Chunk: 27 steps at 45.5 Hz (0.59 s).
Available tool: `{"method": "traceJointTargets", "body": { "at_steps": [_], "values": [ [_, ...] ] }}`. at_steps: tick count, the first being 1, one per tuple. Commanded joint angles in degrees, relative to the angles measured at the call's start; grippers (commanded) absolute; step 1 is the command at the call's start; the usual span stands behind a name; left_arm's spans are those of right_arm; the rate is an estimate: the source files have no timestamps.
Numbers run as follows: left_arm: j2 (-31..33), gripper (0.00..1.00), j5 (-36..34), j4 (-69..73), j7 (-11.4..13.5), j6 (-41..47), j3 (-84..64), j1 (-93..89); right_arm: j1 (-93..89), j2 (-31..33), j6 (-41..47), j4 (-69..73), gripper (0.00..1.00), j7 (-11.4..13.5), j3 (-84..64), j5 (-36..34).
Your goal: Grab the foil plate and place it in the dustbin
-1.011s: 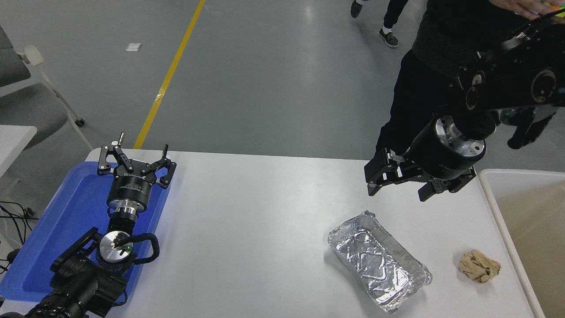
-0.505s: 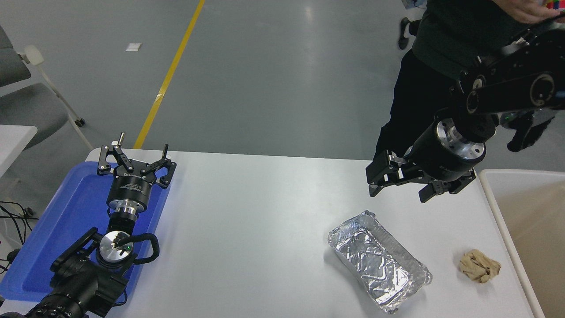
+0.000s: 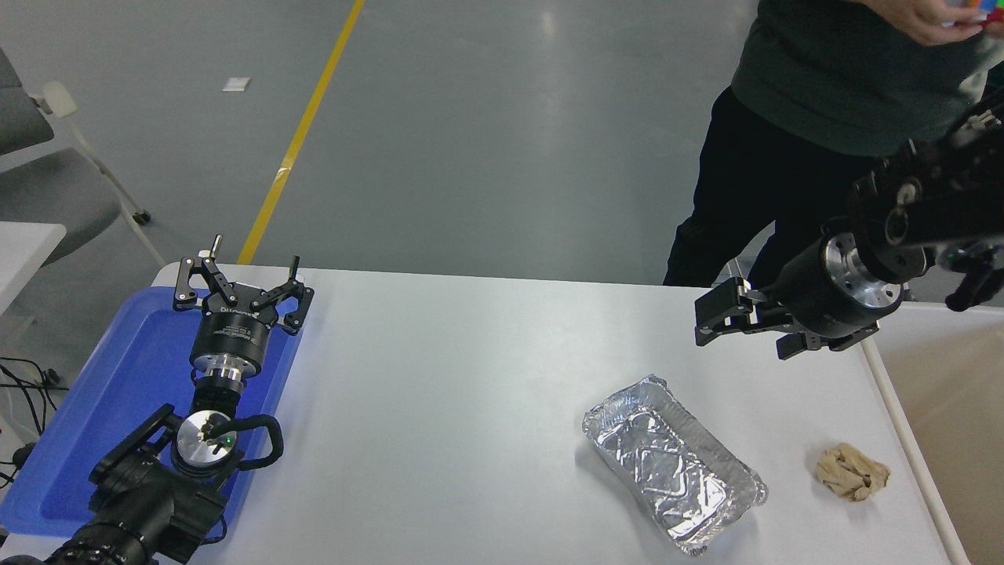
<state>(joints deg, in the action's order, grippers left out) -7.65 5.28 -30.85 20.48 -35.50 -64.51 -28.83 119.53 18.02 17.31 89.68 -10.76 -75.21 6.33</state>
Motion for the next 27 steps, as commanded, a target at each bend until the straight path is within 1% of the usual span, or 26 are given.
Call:
{"method": "traceJointTargets", "body": {
  "at_steps": [1,9,22,27],
  "values": [
    [0.0,1.0,0.0,0.0,0.0,-0.01,0.0,0.0,-9.74,1.23,-14.4,0.15,1.0,-0.14,2.52,5.27],
    [0.0,1.0,0.0,0.0,0.0,-0.01,0.0,0.0,-17.04,0.96,-22.31,-0.21,1.0,-0.93,5.33,7.74],
    [0.0,1.0,0.0,0.0,0.0,-0.01,0.0,0.0,-27.32,0.35,-27.41,-6.18,1.0,-0.93,7.88,12.3],
    [0.0,1.0,0.0,0.0,0.0,-0.01,0.0,0.0,-30.4,-0.62,-29.08,-8.73,1.0,-0.93,8.58,12.92]
  ]
}}
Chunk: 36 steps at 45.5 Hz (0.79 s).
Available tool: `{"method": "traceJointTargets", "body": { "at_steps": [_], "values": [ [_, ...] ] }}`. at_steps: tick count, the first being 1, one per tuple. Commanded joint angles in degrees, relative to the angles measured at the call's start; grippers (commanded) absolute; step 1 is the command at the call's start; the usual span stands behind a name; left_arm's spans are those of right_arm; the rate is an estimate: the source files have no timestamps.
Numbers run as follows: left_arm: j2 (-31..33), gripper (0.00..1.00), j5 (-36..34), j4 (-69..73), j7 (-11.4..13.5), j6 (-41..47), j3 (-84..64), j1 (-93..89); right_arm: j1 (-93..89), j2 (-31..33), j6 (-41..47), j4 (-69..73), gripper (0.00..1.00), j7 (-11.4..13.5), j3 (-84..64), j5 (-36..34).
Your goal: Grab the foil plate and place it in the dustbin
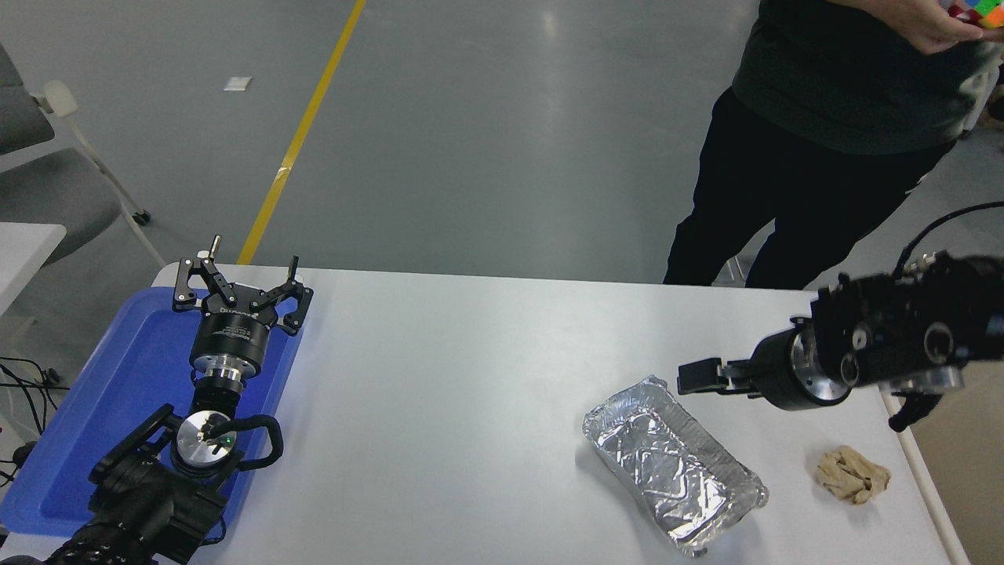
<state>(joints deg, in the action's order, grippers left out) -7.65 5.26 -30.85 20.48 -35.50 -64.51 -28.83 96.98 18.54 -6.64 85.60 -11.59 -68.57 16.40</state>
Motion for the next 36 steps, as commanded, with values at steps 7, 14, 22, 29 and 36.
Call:
{"method": "traceJointTargets", "body": {
  "at_steps": [7,14,22,29,36],
  "values": [
    [0.0,1.0,0.01,0.0,0.0,-0.01,0.0,0.0,-12.95,-2.89,-7.42,-8.25,1.0,-0.09,3.26,3.46],
    [0.0,1.0,0.01,0.0,0.0,-0.01,0.0,0.0,-18.23,-4.83,-9.62,-13.25,1.0,-0.09,3.18,5.04],
    [0.0,1.0,0.01,0.0,0.0,-0.01,0.0,0.0,-21.57,-5.0,-9.45,-18.97,1.0,-0.09,3.26,6.89],
    [0.0,1.0,0.01,0.0,0.0,-0.01,0.0,0.0,-22.71,-4.74,-9.18,-21.87,0.98,-0.09,3.35,7.15],
    [0.0,1.0,0.01,0.0,0.0,-0.01,0.0,0.0,-24.91,-4.74,-9.01,-23.63,0.93,-0.09,3.35,8.12]
  ]
}}
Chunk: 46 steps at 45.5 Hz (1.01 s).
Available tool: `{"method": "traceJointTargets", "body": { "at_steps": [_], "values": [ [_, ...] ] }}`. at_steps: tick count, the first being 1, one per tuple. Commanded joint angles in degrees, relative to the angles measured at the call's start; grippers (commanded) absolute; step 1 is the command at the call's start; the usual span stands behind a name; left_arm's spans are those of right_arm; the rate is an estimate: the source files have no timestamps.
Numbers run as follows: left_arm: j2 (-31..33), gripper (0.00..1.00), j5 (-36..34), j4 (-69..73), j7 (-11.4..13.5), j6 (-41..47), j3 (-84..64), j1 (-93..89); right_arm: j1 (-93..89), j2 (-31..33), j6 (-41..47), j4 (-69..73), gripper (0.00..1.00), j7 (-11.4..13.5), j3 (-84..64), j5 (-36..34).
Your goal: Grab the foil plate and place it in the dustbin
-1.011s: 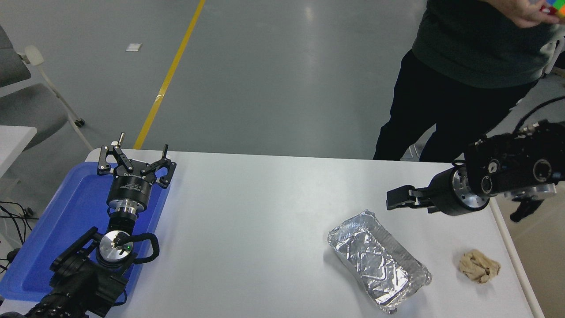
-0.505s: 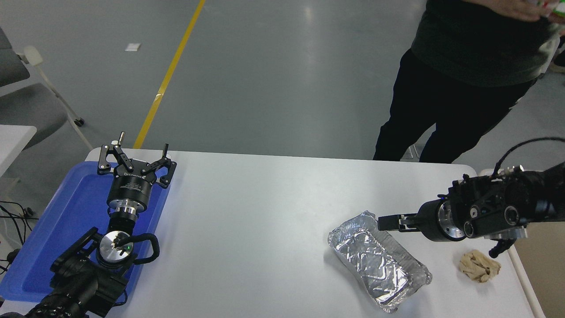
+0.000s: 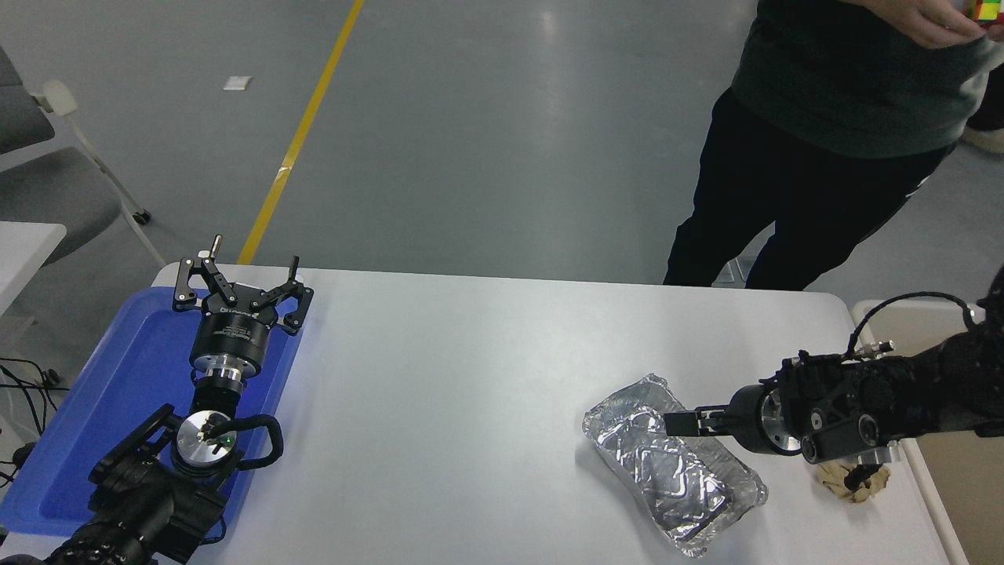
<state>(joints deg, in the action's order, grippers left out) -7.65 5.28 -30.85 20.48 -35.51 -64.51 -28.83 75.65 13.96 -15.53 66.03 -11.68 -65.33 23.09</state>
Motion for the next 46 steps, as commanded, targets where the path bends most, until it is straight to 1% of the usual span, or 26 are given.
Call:
{"method": "traceJointTargets", "body": {
  "at_steps": [1,4,7,10,12,16,21,22,25,27,32,46],
  "values": [
    [0.0,1.0,0.0,0.0,0.0,0.0,0.0,0.0,-3.93,-0.17,-0.03,-4.16,0.92,-0.01,0.11,1.43],
    [0.0,1.0,0.0,0.0,0.0,0.0,0.0,0.0,-5.16,-0.17,-0.03,-4.25,0.9,-0.54,0.11,1.52],
    [0.0,1.0,0.0,0.0,0.0,0.0,0.0,0.0,-6.13,-0.25,-0.03,-4.33,0.83,-0.71,0.11,1.52],
    [0.0,1.0,0.0,0.0,0.0,0.0,0.0,0.0,-6.74,-0.34,-0.03,-4.33,0.8,-0.71,0.2,1.52],
    [0.0,1.0,0.0,0.0,0.0,0.0,0.0,0.0,-6.83,-0.34,-0.21,-4.33,0.75,-0.71,0.46,1.52],
    [0.0,1.0,0.0,0.0,0.0,0.0,0.0,0.0,-6.92,-0.43,-0.21,-4.33,0.71,-0.71,1.52,1.25],
    [0.0,1.0,0.0,0.0,0.0,0.0,0.0,0.0,-7.36,-0.43,-0.47,-4.42,0.59,-0.71,2.31,0.81],
    [0.0,1.0,0.0,0.0,0.0,0.0,0.0,0.0,-7.45,-0.43,-0.47,-4.42,0.55,-0.71,2.48,0.81],
    [0.0,1.0,0.0,0.0,0.0,0.0,0.0,0.0,-7.54,-0.43,-0.47,-4.42,0.38,-0.71,3.1,0.99],
    [0.0,1.0,0.0,0.0,0.0,0.0,0.0,0.0,-7.62,-0.43,-0.56,-4.51,0.3,-0.71,3.1,1.08],
    [0.0,1.0,0.0,0.0,0.0,0.0,0.0,0.0,-7.89,-0.25,-0.65,-4.51,0.0,-0.71,3.1,1.25],
    [0.0,1.0,0.0,0.0,0.0,0.0,0.0,0.0,-7.27,0.36,-1.35,-4.07,0.0,-0.71,2.84,0.73]
  ]
}}
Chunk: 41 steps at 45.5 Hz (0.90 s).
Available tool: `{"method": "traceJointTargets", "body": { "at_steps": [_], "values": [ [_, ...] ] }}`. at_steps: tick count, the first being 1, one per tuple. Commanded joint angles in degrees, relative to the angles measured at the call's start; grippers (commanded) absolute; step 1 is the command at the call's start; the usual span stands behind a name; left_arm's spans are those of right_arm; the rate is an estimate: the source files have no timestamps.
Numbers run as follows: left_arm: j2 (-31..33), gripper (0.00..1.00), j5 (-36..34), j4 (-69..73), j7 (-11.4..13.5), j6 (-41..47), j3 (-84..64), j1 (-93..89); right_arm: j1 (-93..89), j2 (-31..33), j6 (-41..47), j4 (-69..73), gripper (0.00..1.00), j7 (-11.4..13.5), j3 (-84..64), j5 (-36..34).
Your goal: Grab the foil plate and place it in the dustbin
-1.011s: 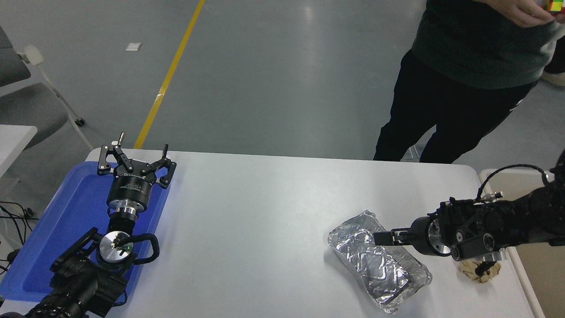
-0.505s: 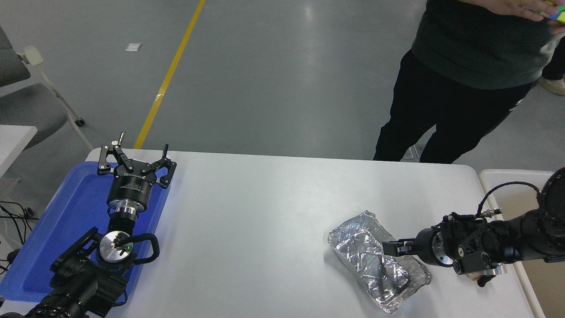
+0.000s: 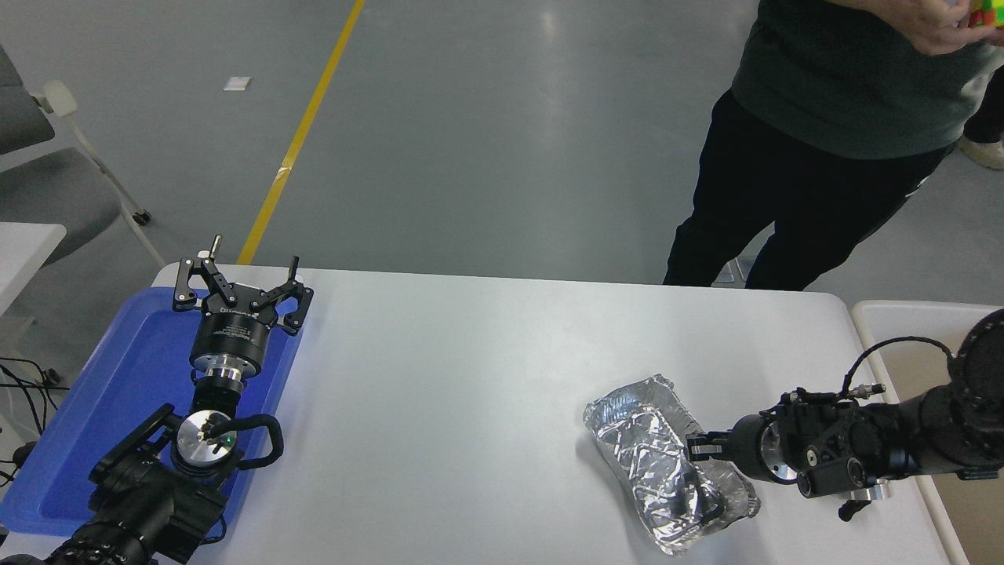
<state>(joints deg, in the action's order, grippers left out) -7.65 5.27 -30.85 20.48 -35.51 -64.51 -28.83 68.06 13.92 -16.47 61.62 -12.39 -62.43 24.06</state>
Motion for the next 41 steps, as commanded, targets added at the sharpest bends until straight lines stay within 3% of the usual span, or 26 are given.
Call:
{"method": "traceJointTargets", "body": {
  "at_steps": [1,20,31,41],
  "values": [
    [0.0,1.0,0.0,0.0,0.0,0.0,0.0,0.0,0.58,0.67,-0.4,0.43,0.0,-0.01,-0.23,-0.24],
    [-0.09,1.0,0.0,0.0,0.0,0.09,0.0,0.0,11.47,5.95,1.01,10.26,0.0,-0.18,-6.02,0.28],
    [-0.09,1.0,0.0,0.0,-0.09,0.0,0.17,-0.09,25.97,7.27,3.02,23.36,0.0,-1.41,-13.41,0.11],
    [-0.09,1.0,-0.09,-0.09,-0.18,0.0,0.17,-0.09,38.1,8.67,10.93,28.64,0.0,-3.87,-18.51,0.11]
  ]
}}
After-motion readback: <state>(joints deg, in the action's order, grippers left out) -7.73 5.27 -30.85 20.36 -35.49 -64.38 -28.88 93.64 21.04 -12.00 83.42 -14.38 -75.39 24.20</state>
